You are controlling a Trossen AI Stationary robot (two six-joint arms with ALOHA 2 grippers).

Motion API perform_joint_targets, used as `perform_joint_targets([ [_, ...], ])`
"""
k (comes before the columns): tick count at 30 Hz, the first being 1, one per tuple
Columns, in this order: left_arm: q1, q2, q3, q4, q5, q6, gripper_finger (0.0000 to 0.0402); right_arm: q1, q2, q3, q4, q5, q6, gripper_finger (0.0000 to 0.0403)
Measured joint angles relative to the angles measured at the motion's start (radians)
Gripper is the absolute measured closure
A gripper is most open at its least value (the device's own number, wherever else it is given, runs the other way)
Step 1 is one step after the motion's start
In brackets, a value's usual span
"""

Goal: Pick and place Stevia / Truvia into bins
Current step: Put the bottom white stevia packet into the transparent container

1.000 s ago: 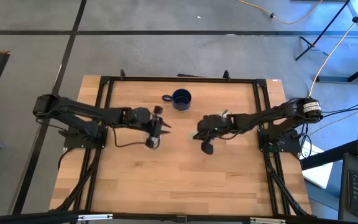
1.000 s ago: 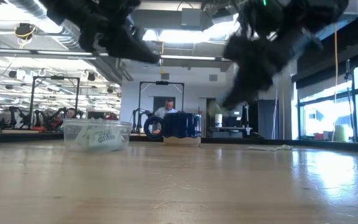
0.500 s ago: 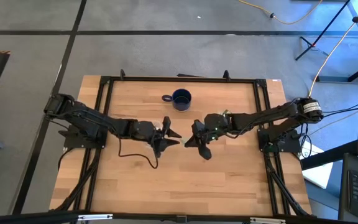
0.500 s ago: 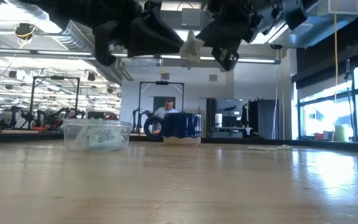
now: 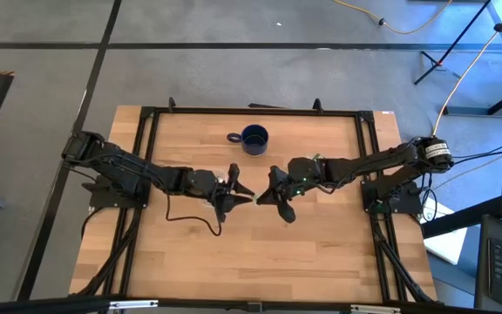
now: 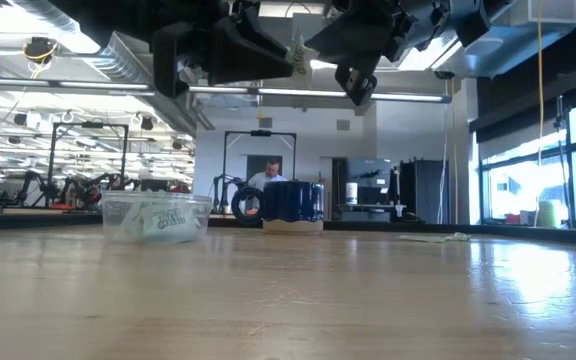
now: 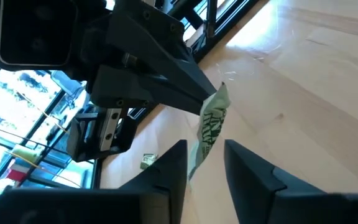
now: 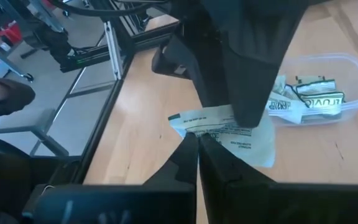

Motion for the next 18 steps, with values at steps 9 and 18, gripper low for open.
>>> perform_joint_targets([
  [9, 0.001, 0.0, 0.0, 0.0, -0.003, 0.0, 0.0393, 0.0, 0.0, 0.0, 0.0, 0.001, -0.027, 0.0397],
  [18, 0.001, 0.0, 0.0, -0.007, -0.01, -0.003, 0.0398, 0.001, -0.002, 0.0, -0.028, 0.004, -0.107, 0.0357],
])
